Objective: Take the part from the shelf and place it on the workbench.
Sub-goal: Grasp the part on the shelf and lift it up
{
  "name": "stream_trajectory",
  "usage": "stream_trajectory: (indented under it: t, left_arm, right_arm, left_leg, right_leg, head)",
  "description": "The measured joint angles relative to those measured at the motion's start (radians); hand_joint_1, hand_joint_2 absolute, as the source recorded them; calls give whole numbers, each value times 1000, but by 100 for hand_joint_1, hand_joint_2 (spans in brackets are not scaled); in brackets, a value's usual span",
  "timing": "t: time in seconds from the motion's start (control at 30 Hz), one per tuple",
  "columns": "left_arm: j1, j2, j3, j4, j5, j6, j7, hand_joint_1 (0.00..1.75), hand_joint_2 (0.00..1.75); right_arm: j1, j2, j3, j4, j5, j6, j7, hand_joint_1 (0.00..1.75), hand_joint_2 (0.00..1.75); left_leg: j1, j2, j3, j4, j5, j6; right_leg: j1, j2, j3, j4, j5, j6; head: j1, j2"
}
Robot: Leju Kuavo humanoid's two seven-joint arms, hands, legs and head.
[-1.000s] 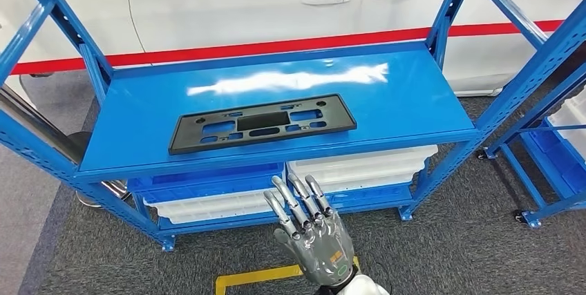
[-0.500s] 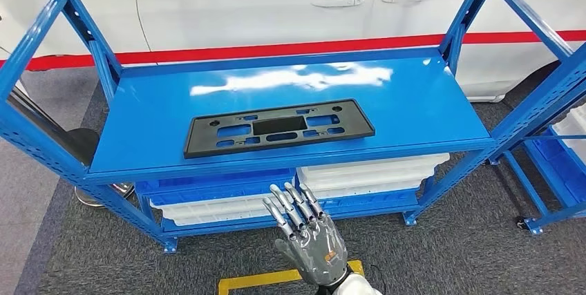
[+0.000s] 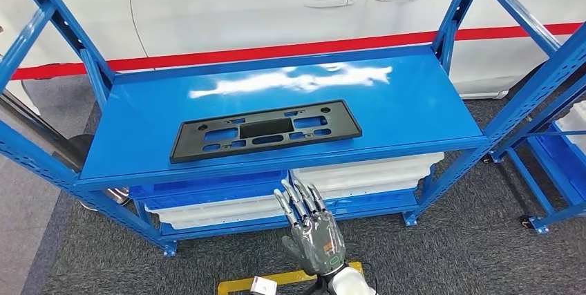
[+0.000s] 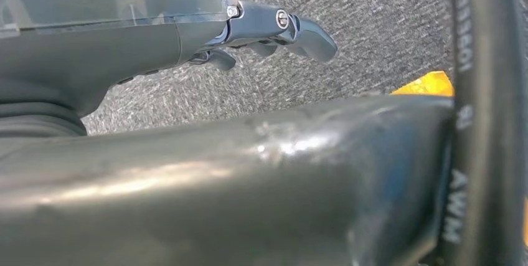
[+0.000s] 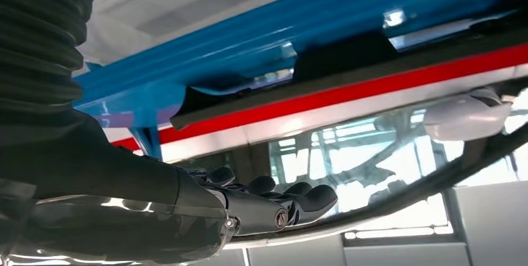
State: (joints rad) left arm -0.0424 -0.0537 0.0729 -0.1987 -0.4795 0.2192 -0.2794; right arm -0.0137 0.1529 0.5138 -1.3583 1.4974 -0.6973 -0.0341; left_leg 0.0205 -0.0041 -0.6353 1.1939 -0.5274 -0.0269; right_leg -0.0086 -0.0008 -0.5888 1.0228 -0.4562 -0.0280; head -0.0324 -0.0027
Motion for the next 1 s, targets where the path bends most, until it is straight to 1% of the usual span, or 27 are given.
stream_trajectory:
  t: [0.03, 0.07, 0.1, 0.13, 0.2, 0.23, 0.27, 0.3, 0.37, 0.4, 0.43, 0.47, 0.5, 0.53, 0.57, 0.6, 0.63, 0.67, 0.7, 0.73, 0.77, 0.8, 0.87, 0.9, 0.93, 0.97, 1.0]
  left_arm:
    - [-2, 1, 0, 0, -4, -2, 1, 0, 0]
    - [-5, 2, 0, 0, -9, -4, 2, 0, 0]
    - [-7, 2, 0, 0, -12, -4, 4, 0, 0]
    - [-8, 2, 0, 0, -16, -5, 6, 0, 0]
    - [-9, 2, 0, 0, -23, -5, 9, 0, 0]
    - [-9, 2, 0, 0, -26, -4, 9, 0, 0]
    - [-10, 2, 0, 0, -28, -4, 9, 0, 0]
    - [-11, 2, 1, 0, -30, -3, 9, 0, 0]
    - [-11, 3, 2, 0, -32, -2, 10, 0, 0]
    - [-11, 4, 4, 0, -33, -2, 10, 0, 0]
    - [-11, 4, 5, 0, -34, -2, 10, 0, 0]
    - [-10, 4, 7, 0, -35, -2, 11, 0, 0]
    - [-10, 4, 8, 0, -37, -2, 11, 0, 0]
    - [-10, 4, 8, 0, -39, -2, 12, 0, 0]
    - [-10, 4, 8, 0, -40, -2, 14, 0, 0]
    - [-10, 4, 9, 0, -42, -2, 15, 0, 0]
    - [-10, 4, 10, 0, -43, -2, 15, 0, 0]
    - [-10, 4, 12, 0, -44, -2, 16, 0, 0]
    - [-10, 4, 14, 0, -44, -2, 16, 0, 0]
    - [-10, 4, 16, 0, -45, -2, 16, 0, 0]
    - [-10, 5, 18, 0, -46, -2, 16, 0, 0]
    - [-10, 5, 20, 0, -48, -3, 16, 0, 0]
    - [-9, 5, 23, 0, -50, -4, 16, 0, 0]
    - [-7, 6, 24, 0, -51, -5, 16, 0, 0]
    - [-5, 6, 25, 0, -52, -6, 16, 0, 0]
    - [-4, 7, 25, 0, -53, -6, 16, 0, 0]
    - [-3, 7, 25, 0, -53, -6, 16, 0, 0]
  right_arm:
    - [-9, 1, 1, 12, -1, 0, 10, 0, 175]
    - [-18, 2, 1, 22, -2, 0, 18, 0, 175]
    - [-27, 4, 1, 32, -5, 0, 23, 0, 175]
    - [-34, 6, 1, 40, -9, 0, 27, 0, 175]
    - [-46, 12, -1, 53, -17, 0, 30, 0, 175]
    - [-52, 14, -3, 58, -20, -1, 31, 0, 175]
    - [-58, 16, -5, 62, -23, -1, 31, 0, 175]
    - [-62, 18, -7, 65, -25, -1, 31, 0, 175]
    - [-67, 19, -10, 72, -29, -1, 31, 0, 175]
    - [-67, 19, -14, 77, -31, -1, 31, 0, 175]
    - [-68, 19, -18, 82, -33, -1, 30, 0, 175]
    - [-68, 21, -23, 87, -35, -1, 30, 0, 175]
    - [-70, 23, -27, 90, -37, -1, 29, 0, 175]
    - [-71, 25, -31, 93, -37, -1, 29, 0, 175]
    - [-71, 27, -34, 94, -37, -1, 29, 0, 175]
    - [-71, 28, -37, 95, -37, -1, 28, 0, 175]
    - [-70, 29, -39, 96, -37, -1, 28, 0, 175]
    - [-68, 29, -42, 96, -37, -1, 28, 0, 175]
    - [-67, 30, -44, 96, -37, -1, 27, 0, 175]
    - [-66, 31, -46, 96, -37, -1, 27, 0, 175]
    - [-67, 33, -48, 96, -37, -1, 26, 0, 175]
    - [-67, 35, -49, 97, -37, -1, 25, 0, 175]
    - [-65, 38, -50, 98, -39, -2, 22, 0, 175]
    - [-64, 38, -51, 100, -40, -2, 21, 0, 175]
    - [-63, 38, -52, 103, -42, -2, 20, 0, 175]
    - [-62, 38, -53, 105, -43, -2, 19, 0, 175]
    - [-62, 39, -53, 106, -44, -2, 19, 0, 175]
  left_leg:
    - [0, 0, 30, -66, 28, 2]
    - [-1, 0, 53, -119, 47, 6]
    - [-2, -1, 66, -150, 54, 12]
    - [-5, -2, 68, -159, 52, 18]
    - [-5, -2, 69, -164, 58, 33]
    - [-4, -2, 71, -167, 62, 40]
    - [-2, -1, 72, -171, 65, 47]
    - [-1, 0, 73, -173, 67, 53]
    - [-2, 1, 72, -173, 67, 58]
    - [-3, 0, 72, -173, 66, 58]
    - [-3, 0, 73, -173, 66, 58]
    - [-3, -1, 75, -173, 64, 58]
    - [-3, -2, 78, -173, 62, 56]
    - [-4, -3, 80, -173, 60, 53]
    - [-6, -3, 82, -172, 57, 49]
    - [-7, -4, 83, -172, 55, 44]
    - [-9, -3, 83, -173, 53, 38]
    - [-9, -3, 84, -175, 52, 32]
    - [-8, -2, 85, -176, 51, 26]
    - [-7, -2, 85, -172, 45, 20]
    - [-6, -1, 78, -152, 31, 15]
    - [-5, -1, 60, -109, 6, 11]
    - [-4, -1, -4, 21, -52, 5]
    - [-3, -1, -35, 77, -68, 3]
    - [-3, -1, -51, 100, -64, 1]
    - [-2, -1, -49, 84, -40, 1]
    - [-2, -1, -27, 30, -2, 3]
  right_leg:
    - [1, 1, -1, 3, -2, 3]
    - [3, 1, -2, 7, -4, 8]
    - [4, 2, -3, 9, -5, 13]
    - [5, 2, -4, 9, -4, 19]
    - [4, 2, -5, 8, -3, 30]
    - [4, 2, -7, 16, -10, 34]
    - [3, 2, -16, 37, -25, 38]
    - [2, 2, -37, 85, -53, 42]
    - [0, 2, -100, 215, -115, 48]
    - [-1, 2, -128, 268, -129, 50]
    - [-2, 2, -137, 282, -122, 50]
    - [-3, 2, -126, 256, -97, 49]
    - [-4, 1, -99, 198, -60, 46]
    - [-3, 1, -64, 126, -29, 41]
    - [-1, 1, -34, 65, -8, 36]
    - [1, 2, -16, 25, 1, 32]
    - [4, 2, -9, 9, 0, 28]
    - [6, 3, -9, 6, 0, 26]
    - [4, 3, -7, 3, 1, 21]
    - [2, 3, -3, -3, 2, 15]
    - [-1, 3, 1, -8, 3, 9]
    - [-3, 1, 6, -13, 3, 3]
    - [-1, 0, 10, -13, 0, -4]
    - [-1, 0, 12, -13, -2, -6]
    - [0, 0, 13, -12, -4, -6]
    - [0, 2, 16, -12, -6, -5]
    - [0, 3, 20, -10, -10, -3]
  head:
    - [0, 0]
    - [0, 0]
    - [0, 0]
    - [0, 0]
    - [0, 0]
    - [0, 0]
    - [0, 0]
    - [0, 0]
    - [0, 0]
    - [0, 0]
    - [0, 0]
    - [0, 0]
    - [0, 0]
    - [0, 0]
    - [0, 0]
    - [0, 0]
    - [0, 0]
    - [0, 0]
    - [0, 0]
    - [0, 0]
    - [0, 0]
    - [0, 0]
    - [0, 0]
    - [0, 0]
    - [0, 0]
    - [0, 0]
    - [0, 0]
